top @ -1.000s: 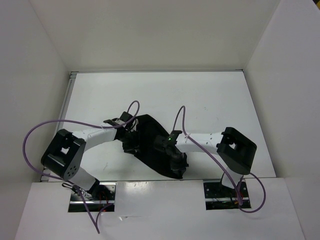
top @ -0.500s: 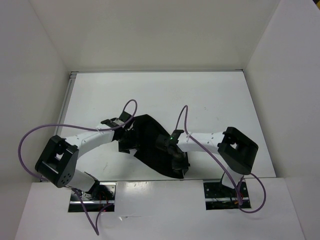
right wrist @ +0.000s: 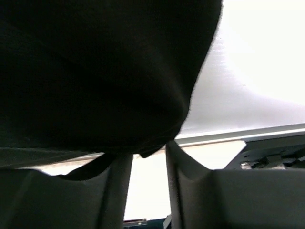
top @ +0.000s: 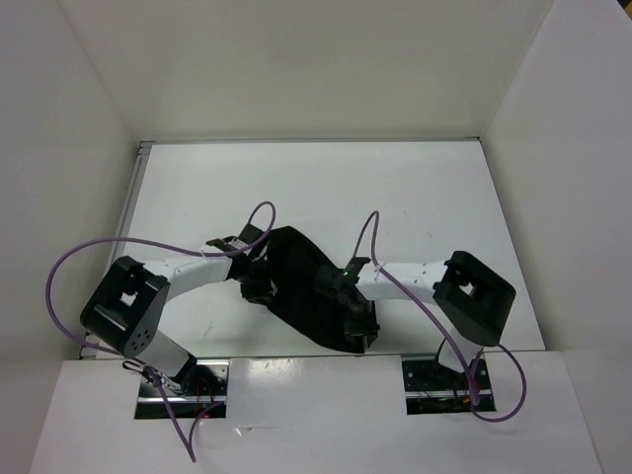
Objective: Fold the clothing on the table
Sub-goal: Flatten the skirt out
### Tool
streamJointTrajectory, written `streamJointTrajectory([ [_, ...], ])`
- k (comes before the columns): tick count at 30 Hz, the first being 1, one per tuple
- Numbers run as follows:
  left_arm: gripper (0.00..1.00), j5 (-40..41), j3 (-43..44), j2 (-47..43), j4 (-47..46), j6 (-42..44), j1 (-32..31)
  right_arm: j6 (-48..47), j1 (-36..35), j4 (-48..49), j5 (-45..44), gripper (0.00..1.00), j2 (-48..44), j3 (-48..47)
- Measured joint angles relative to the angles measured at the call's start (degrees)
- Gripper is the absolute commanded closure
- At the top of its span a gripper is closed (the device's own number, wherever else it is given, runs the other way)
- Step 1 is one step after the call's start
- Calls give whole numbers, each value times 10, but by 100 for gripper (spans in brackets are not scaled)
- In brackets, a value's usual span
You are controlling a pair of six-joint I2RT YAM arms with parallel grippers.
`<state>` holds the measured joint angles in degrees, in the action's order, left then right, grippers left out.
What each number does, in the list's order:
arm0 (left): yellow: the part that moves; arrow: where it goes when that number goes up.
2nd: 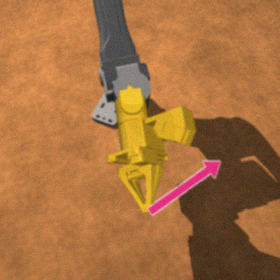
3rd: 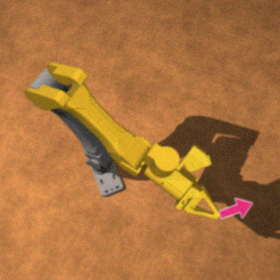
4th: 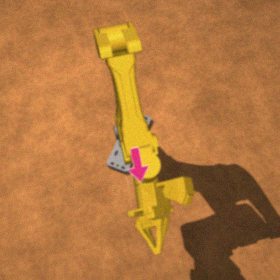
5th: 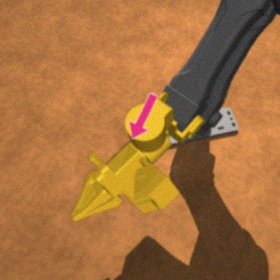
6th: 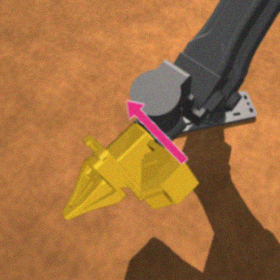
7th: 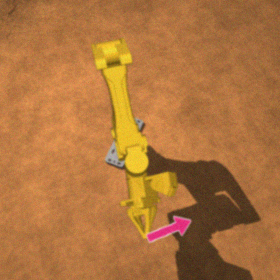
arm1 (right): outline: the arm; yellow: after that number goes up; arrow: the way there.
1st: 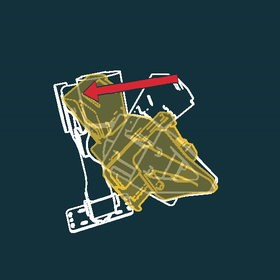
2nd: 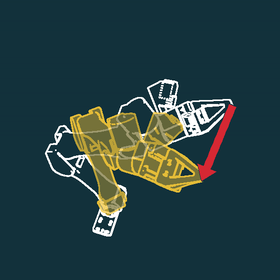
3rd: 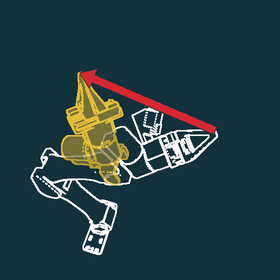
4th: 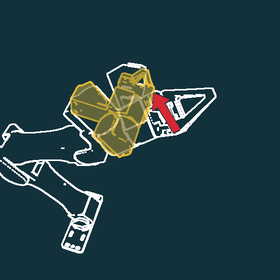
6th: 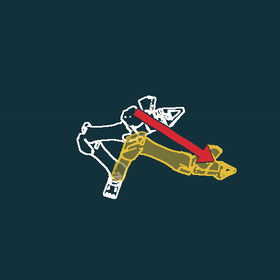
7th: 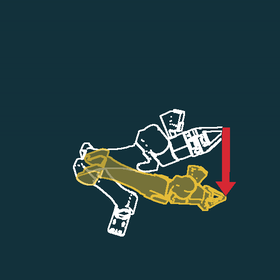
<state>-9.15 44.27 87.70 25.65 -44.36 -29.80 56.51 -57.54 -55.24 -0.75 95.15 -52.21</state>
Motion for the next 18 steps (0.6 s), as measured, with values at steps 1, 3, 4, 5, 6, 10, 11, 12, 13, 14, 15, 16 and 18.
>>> streamJointTrajectory([
  [1, 85, -7, -1, 4, -8, 0, -1, 0, 2, 5, 4, 67, -1, 2],
  [3, 96, -21, -2, 10, -18, -3, -1, -1, 5, 13, 12, 82, -2, 5],
  [4, 98, -25, -2, 12, -21, -6, -1, -2, 6, 16, 15, 89, -2, 5],
  [5, 100, -28, -1, 13, -23, -9, -1, 1, 8, 22, 18, 98, -2, 6],
  [6, 100, -30, -1, 13, -24, -9, -1, 2, 8, 25, 20, 100, -2, 6],
  [10, 100, -23, 5, 9, -10, -8, -3, 9, 23, 20, 6, 100, -9, 3],
  [11, 100, -14, 12, 5, 7, -6, -3, 9, 32, 13, -9, 100, -14, -5],
  [12, 100, -9, 23, 0, 27, -3, -3, 8, 45, 5, -22, 100, -23, -16],
  [13, 100, -2, 42, -8, 48, 5, -2, 4, 65, -6, -39, 100, -40, -38],
  [14, 100, 1, 64, -17, 66, 9, 0, -5, 90, -19, -53, 100, -59, -68],
  [15, 100, 3, 94, -29, 82, 16, 5, -17, 120, -27, -63, 100, -83, -108],
  [16, 100, 5, 128, -40, 96, 23, 12, -30, 154, -30, -70, 100, -104, -152],
  [18, 100, 7, 213, -59, 110, 38, 31, -71, 239, -24, -81, 100, -143, -264],
])
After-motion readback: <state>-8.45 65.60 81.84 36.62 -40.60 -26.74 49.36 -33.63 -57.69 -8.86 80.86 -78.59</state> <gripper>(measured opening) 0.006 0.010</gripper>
